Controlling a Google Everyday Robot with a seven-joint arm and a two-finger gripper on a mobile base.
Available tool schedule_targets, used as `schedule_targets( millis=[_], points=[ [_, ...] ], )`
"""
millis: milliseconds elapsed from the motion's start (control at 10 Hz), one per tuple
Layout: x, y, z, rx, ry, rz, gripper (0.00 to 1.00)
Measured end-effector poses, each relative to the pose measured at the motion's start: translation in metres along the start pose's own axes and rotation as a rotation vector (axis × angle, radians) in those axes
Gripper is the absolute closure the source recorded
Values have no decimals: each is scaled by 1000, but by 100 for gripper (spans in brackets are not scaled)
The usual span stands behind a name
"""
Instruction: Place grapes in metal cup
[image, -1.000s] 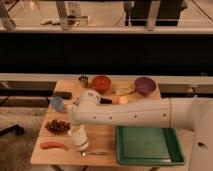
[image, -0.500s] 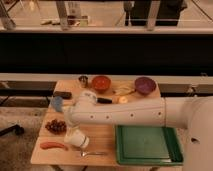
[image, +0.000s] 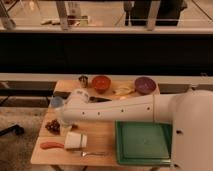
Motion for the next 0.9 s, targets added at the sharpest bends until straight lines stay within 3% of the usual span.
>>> schedule_targets(
  millis=[400, 900],
  points=[
    [-19, -9, 16, -64, -15, 17, 20],
    [-19, -12, 39, -107, -62, 15, 20]
  ],
)
